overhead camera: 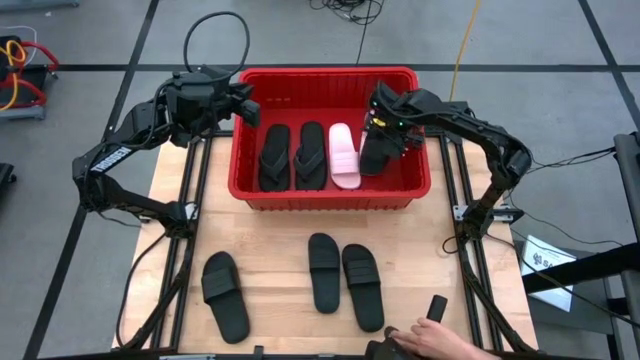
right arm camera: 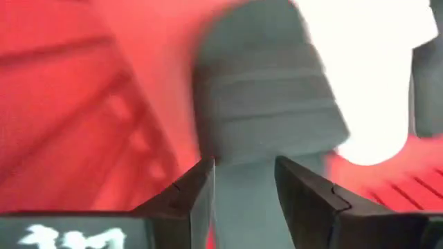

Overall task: Pick and place slides into bin
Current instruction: Put the black slide into the red bin

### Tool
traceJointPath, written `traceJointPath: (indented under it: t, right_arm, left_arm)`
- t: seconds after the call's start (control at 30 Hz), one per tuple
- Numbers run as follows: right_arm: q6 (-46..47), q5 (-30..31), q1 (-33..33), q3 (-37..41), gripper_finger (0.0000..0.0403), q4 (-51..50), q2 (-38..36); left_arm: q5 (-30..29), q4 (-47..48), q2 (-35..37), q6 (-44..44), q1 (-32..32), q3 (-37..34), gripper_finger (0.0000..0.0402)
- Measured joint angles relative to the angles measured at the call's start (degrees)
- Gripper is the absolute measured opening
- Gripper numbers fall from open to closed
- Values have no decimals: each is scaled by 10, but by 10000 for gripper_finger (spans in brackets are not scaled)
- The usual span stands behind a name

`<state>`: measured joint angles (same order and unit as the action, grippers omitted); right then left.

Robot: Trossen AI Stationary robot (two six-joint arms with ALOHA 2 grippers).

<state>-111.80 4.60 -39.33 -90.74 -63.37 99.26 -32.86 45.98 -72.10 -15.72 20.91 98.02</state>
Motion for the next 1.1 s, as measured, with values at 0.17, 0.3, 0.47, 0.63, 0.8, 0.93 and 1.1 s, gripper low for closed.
traceJointPath:
  t: [0.17, 0.3, 0.47, 0.63, 0.8, 0.93, 1.1]
  right_arm:
    - [27, -8, 0, 6, 140, 81, 1]
    - [47, 1, -2, 0, 140, 127, -8]
    - [48, 0, 0, 3, 139, 133, -5]
    - [132, 1, 3, 2, 139, 154, -8]
    - [249, 28, 17, 2, 139, 198, -33]
    - [332, 29, 29, 2, 139, 210, -73]
    - [449, 29, 47, 1, 139, 221, -141]
  left_arm:
    - [4, 0, 0, -1, 0, 0, 76]
    - [11, 0, 0, 1, -1, 0, 76]
    - [15, 0, 0, 2, -2, 0, 76]
    - [17, 2, 0, 6, -2, 0, 76]
    - [19, 2, 0, 6, -2, 0, 76]
    - [25, 5, 0, 32, -2, 0, 76]
    - [46, 6, 0, 84, -2, 0, 76]
